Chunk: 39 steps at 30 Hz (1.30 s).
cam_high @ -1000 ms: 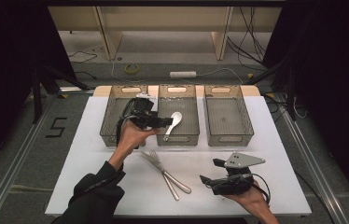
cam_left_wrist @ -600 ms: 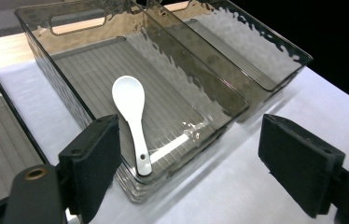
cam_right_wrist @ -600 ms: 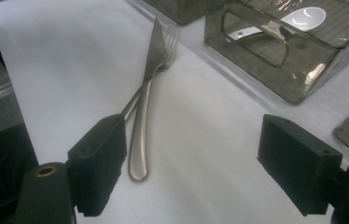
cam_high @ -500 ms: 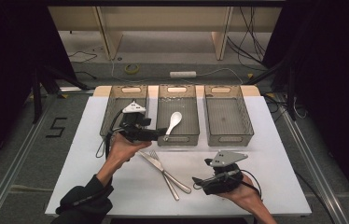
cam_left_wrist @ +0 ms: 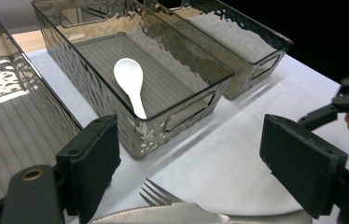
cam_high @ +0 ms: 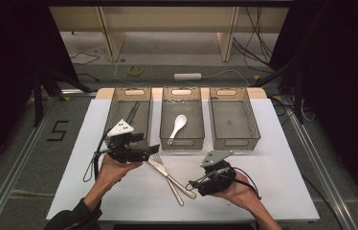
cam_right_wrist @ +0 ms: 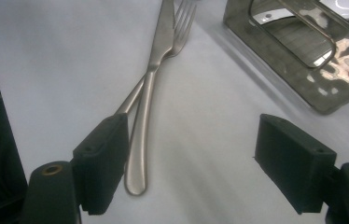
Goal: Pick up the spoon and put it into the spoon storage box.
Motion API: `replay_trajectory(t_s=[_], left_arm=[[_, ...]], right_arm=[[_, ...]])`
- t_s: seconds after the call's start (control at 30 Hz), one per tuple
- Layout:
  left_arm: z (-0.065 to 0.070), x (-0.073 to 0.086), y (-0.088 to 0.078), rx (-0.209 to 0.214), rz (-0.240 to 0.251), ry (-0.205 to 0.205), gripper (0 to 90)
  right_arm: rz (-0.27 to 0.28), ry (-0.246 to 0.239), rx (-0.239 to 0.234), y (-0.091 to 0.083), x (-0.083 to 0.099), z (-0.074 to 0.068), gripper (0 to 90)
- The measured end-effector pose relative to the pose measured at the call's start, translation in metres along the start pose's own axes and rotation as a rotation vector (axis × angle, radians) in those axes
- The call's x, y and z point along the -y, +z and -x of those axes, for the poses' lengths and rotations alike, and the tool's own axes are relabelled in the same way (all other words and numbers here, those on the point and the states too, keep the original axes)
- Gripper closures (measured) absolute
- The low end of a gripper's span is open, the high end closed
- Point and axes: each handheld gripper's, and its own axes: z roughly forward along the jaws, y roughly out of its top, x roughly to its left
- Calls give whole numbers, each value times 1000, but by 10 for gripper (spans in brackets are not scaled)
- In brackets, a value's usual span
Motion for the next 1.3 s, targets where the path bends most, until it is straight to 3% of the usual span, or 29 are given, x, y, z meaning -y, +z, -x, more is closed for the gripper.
replay_trajectory(t_s=[0.17,0.33,0.5,0.7,1.1,1.3], left_arm=[[2,11,-8,-9,8,19,184],[-1,16,-18,-4,48,-1,180],[1,22,-22,5,51,-1,177],[5,26,-26,0,48,19,164],[3,30,-30,-3,53,3,158],[2,32,-35,-12,78,-4,158]], right_arm=[[-38,-11,3,7,-7,0,276],[-72,-25,-3,14,-15,-1,277],[-102,-38,-14,20,-21,-2,277],[-118,-37,-26,26,-25,-2,275],[-157,-50,-50,35,-33,-4,275],[-163,-52,-53,38,-37,-4,275]])
